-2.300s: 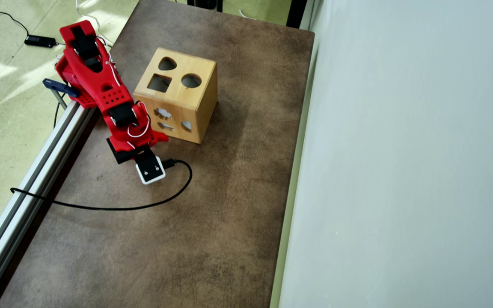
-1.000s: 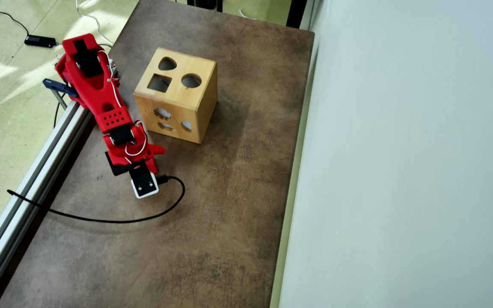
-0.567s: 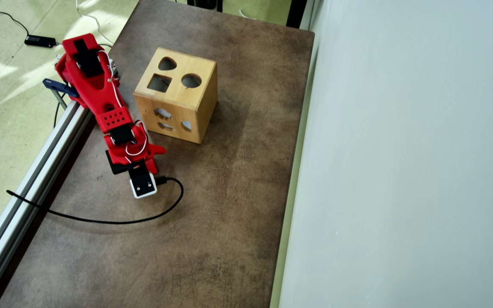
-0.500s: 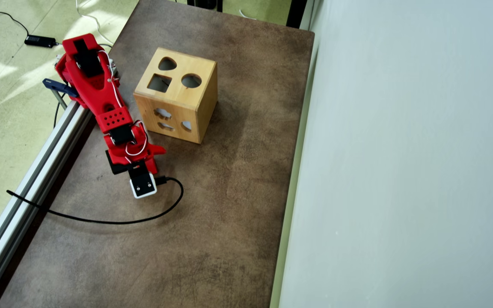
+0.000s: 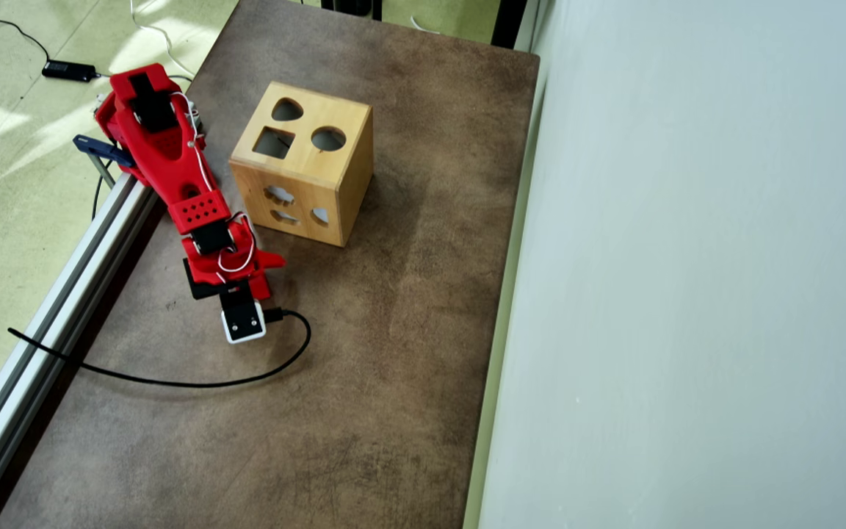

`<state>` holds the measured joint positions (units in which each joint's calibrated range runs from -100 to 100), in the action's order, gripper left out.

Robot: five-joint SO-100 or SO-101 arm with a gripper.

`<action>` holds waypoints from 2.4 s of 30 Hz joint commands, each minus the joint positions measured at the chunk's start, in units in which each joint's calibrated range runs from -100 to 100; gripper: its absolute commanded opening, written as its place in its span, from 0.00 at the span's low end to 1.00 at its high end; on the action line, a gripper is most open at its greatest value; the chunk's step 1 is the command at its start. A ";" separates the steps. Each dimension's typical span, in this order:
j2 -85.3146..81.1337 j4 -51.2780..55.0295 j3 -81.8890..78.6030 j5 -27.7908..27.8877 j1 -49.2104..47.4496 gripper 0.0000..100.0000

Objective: Pick and place the red cube on the square hole

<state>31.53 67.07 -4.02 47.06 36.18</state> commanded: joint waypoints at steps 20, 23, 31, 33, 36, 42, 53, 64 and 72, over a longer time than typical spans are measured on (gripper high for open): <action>-4.99 -0.20 2.68 -0.10 -0.45 0.42; -5.58 0.36 2.68 -0.10 -0.45 0.42; -7.36 0.60 2.59 -0.10 -0.15 0.42; -8.81 0.60 2.50 -0.10 -0.08 0.42; -9.15 0.60 2.23 -0.10 -0.23 0.42; -8.98 -0.12 1.96 -0.10 -0.08 0.42; -8.30 -0.28 2.50 -0.10 -0.37 0.38; -8.21 -0.44 2.50 -1.37 -0.37 0.29; -8.13 -0.44 2.50 -2.20 -0.45 0.29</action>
<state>26.86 67.15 -3.75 45.01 36.18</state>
